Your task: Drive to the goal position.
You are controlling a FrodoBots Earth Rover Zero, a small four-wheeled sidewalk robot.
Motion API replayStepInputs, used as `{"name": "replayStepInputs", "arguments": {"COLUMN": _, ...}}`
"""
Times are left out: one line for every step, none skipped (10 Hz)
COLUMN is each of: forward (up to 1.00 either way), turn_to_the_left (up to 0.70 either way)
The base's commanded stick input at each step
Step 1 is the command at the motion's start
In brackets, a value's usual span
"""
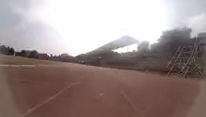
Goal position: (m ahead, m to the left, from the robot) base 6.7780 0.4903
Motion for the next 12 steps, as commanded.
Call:
{"name": "replayStepInputs", "arguments": {"forward": 0.7, "turn_to_the_left": 0.0}}
{"name": "replayStepInputs", "arguments": {"forward": 0.7, "turn_to_the_left": 0.0}}
{"name": "replayStepInputs", "arguments": {"forward": 0.7, "turn_to_the_left": 0.0}}
{"name": "replayStepInputs", "arguments": {"forward": 0.7, "turn_to_the_left": 0.0}}
{"name": "replayStepInputs", "arguments": {"forward": 0.7, "turn_to_the_left": 0.0}}
{"name": "replayStepInputs", "arguments": {"forward": 0.7, "turn_to_the_left": 0.0}}
{"name": "replayStepInputs", "arguments": {"forward": 0.7, "turn_to_the_left": 0.0}}
{"name": "replayStepInputs", "arguments": {"forward": 0.7, "turn_to_the_left": 0.0}}
{"name": "replayStepInputs", "arguments": {"forward": 0.7, "turn_to_the_left": 0.0}}
{"name": "replayStepInputs", "arguments": {"forward": 0.7, "turn_to_the_left": 0.0}}
{"name": "replayStepInputs", "arguments": {"forward": 0.7, "turn_to_the_left": 0.0}}
{"name": "replayStepInputs", "arguments": {"forward": 0.7, "turn_to_the_left": 0.0}}
